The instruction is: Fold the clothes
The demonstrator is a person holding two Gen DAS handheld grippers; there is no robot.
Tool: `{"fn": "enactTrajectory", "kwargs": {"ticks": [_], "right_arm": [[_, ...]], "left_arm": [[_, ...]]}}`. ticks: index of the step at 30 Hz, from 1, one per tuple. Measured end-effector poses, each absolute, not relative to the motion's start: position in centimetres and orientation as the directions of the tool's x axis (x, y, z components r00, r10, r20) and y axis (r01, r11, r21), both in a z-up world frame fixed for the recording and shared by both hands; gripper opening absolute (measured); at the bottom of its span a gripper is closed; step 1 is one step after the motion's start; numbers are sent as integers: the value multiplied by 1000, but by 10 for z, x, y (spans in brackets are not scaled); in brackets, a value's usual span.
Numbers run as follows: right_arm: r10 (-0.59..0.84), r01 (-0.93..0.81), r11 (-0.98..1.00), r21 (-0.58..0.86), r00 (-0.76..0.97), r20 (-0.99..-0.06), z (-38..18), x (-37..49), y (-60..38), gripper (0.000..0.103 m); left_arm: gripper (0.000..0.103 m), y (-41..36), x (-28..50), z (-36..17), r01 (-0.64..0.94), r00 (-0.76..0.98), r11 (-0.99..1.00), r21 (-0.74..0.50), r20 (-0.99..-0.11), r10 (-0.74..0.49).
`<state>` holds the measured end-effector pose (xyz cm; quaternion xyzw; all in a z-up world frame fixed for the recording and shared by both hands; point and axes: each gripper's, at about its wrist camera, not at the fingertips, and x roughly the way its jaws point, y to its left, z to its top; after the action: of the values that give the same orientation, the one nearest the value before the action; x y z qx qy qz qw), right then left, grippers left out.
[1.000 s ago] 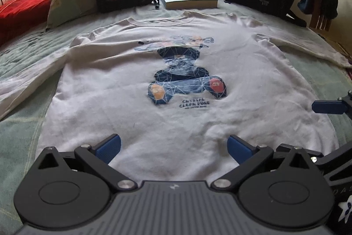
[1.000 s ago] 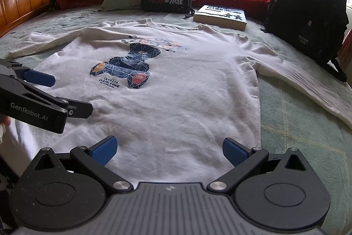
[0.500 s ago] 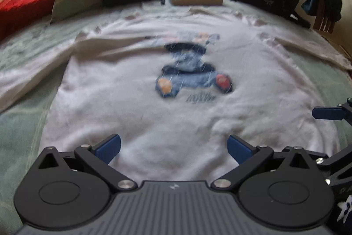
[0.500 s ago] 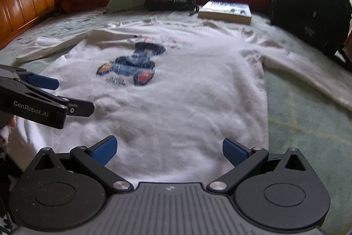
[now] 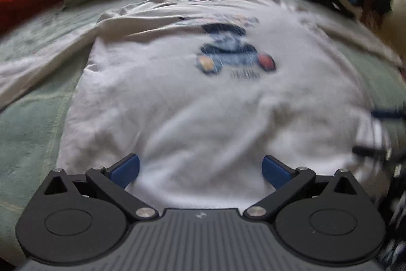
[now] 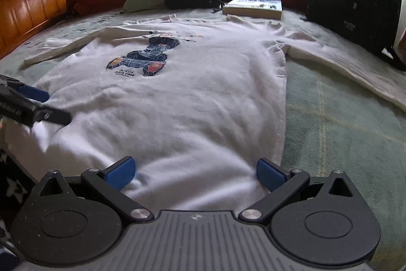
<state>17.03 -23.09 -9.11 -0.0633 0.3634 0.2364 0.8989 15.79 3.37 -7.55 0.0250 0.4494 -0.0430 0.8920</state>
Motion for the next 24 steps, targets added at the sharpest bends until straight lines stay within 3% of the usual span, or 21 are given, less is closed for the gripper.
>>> {"fn": "enactTrajectory", "kwargs": {"ticks": [8,12,16,21,24], "right_arm": [[453,-565,824,40,616,-644,-71,155,-208,103],[417,-588,809,-18,595,-687,-88,152,-190,103],[443,-578,816,25,597,-669,-97,145,-208,103],[439,-564,825,41,593,-676,-89,146,-208,103],[430,-556,830,37,597,-677,-86,148,-203,103]], "left_arm": [[102,46,139,-54,74,636,996,39,-772,-17],[102,51,134,-68,41,578,998,39,-816,8],[102,60,113,-72,25,564,1000,-18,-825,-29],[102,54,108,-61,66,593,998,16,-805,-26],[102,57,116,-69,57,559,997,-43,-827,-68]]}}
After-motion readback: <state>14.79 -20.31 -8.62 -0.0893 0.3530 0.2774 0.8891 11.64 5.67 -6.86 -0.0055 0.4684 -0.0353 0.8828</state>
